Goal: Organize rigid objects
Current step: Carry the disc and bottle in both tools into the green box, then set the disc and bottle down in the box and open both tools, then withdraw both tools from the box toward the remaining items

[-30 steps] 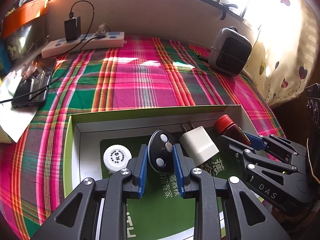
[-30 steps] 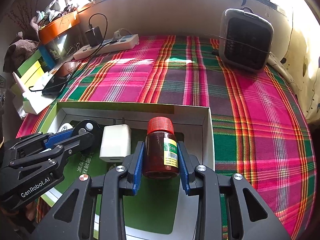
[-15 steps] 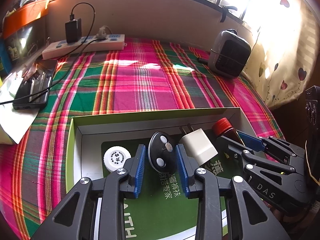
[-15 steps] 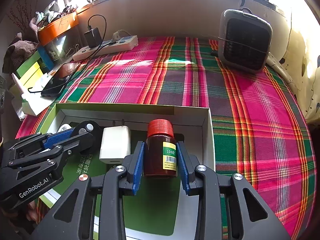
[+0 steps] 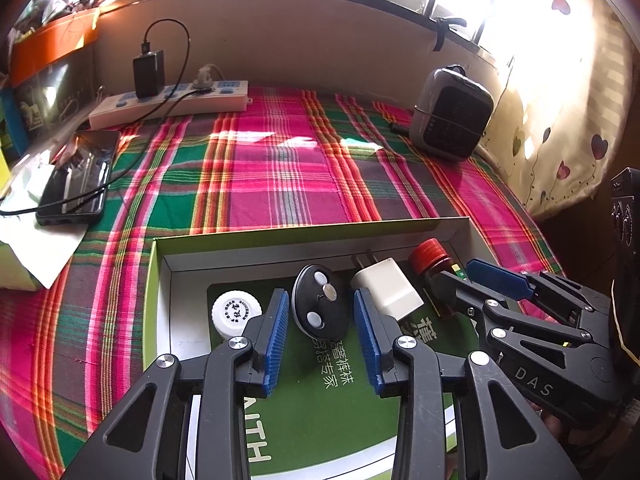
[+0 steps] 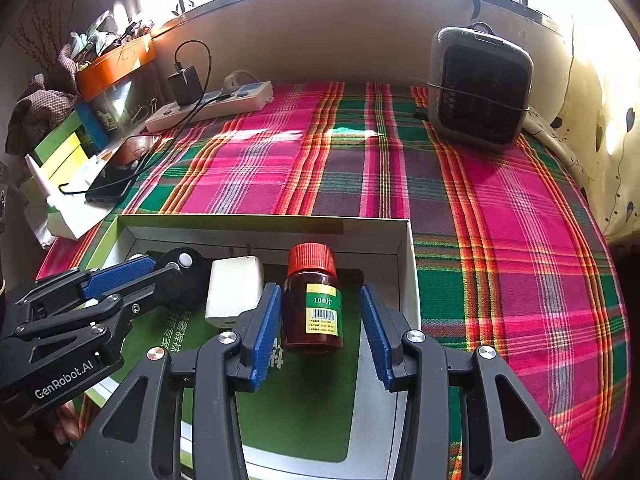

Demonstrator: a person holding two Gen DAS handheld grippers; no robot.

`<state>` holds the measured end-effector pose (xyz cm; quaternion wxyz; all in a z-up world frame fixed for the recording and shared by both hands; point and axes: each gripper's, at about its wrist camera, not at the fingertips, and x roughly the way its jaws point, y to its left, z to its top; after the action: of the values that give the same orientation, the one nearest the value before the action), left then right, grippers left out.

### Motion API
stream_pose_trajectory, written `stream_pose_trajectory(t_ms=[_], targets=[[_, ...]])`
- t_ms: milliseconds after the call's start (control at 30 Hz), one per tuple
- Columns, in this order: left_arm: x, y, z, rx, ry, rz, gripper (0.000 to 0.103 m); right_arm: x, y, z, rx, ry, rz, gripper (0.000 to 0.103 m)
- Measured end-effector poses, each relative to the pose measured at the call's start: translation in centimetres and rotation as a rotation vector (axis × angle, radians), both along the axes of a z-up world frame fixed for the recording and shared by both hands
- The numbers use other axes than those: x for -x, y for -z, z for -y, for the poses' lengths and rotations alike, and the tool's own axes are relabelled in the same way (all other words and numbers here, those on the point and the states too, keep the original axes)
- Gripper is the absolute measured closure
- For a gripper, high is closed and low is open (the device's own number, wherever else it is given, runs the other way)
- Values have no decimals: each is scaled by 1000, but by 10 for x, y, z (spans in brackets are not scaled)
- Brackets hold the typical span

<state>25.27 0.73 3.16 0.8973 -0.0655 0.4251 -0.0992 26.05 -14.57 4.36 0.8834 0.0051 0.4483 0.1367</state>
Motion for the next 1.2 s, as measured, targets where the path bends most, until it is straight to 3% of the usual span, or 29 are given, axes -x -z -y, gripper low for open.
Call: stream_pose_trajectory(t_ms=[867, 1200], targets=[[60, -24, -1, -66, -30, 58, 69, 48, -25, 9, -25, 39, 56, 60], [86, -27, -3, -56, -39, 70, 68, 71, -28, 13, -33, 56, 65, 60]])
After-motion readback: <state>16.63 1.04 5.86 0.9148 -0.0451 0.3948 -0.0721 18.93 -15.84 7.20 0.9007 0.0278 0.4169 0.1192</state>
